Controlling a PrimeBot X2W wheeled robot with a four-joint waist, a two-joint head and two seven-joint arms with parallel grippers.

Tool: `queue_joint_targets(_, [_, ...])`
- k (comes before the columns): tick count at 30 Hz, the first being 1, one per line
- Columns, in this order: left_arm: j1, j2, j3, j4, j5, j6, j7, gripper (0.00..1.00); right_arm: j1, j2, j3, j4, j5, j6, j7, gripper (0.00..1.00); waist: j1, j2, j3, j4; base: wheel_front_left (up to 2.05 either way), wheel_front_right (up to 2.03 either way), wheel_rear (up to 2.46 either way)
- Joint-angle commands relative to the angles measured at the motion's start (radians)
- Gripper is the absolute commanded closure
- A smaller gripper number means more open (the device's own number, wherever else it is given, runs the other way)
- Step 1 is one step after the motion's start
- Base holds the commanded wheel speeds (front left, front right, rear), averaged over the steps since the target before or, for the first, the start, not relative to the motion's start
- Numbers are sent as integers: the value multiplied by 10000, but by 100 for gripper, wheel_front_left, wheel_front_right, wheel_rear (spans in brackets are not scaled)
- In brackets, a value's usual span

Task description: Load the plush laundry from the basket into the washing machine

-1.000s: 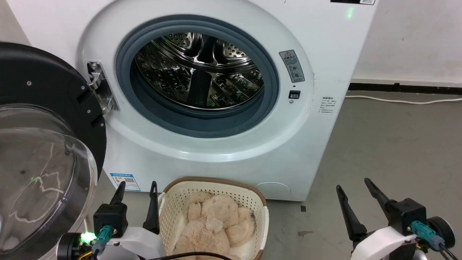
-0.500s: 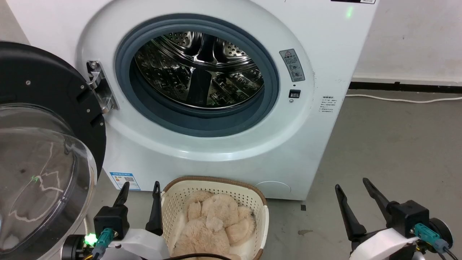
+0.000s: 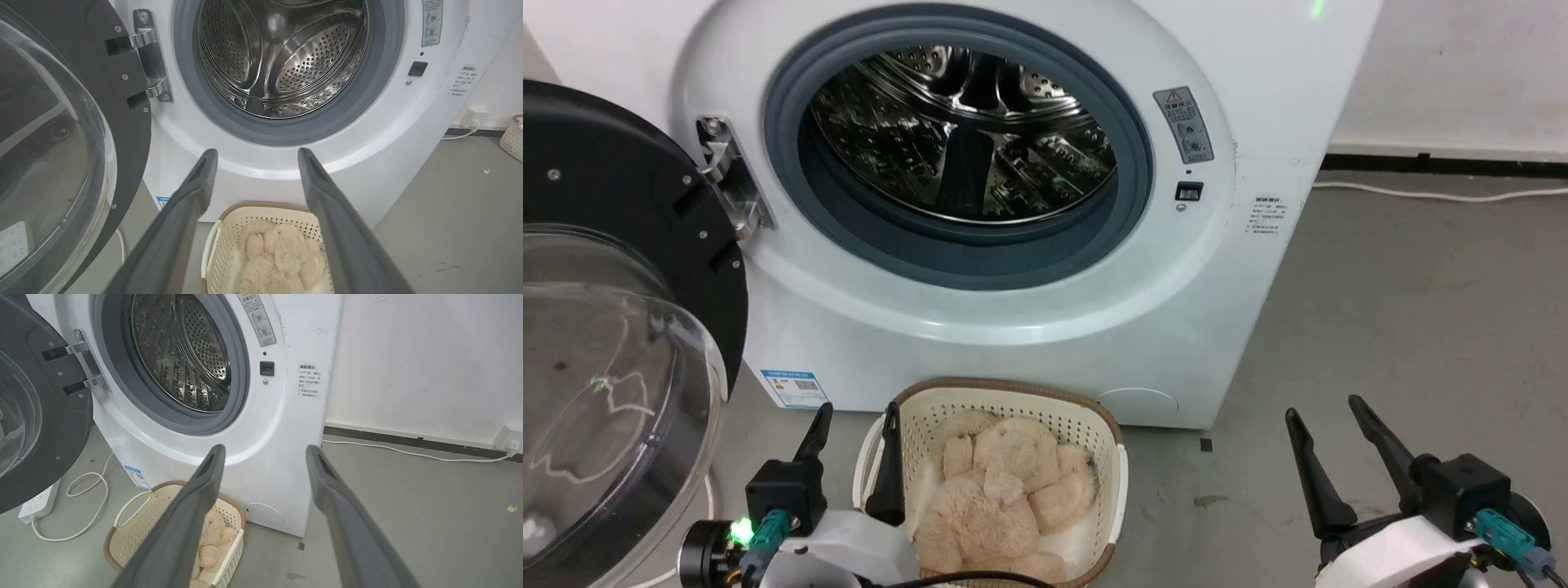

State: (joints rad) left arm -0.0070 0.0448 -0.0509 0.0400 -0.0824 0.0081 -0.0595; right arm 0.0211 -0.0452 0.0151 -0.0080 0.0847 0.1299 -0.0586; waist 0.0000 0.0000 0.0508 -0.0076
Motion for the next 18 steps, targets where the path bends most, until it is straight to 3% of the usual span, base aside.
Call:
queue_joint_targets(1, [-193, 37, -53, 82, -79, -33, -95, 0, 27, -13, -8, -76, 161, 2, -100, 0, 0, 0, 106, -31, 0, 0, 0])
queue_joint_targets(18, [-1665, 205, -421, 1392, -525, -297, -210, 0, -444, -20, -136, -618, 803, 3, -458, 0, 0, 0, 1581, -397, 0, 0, 0])
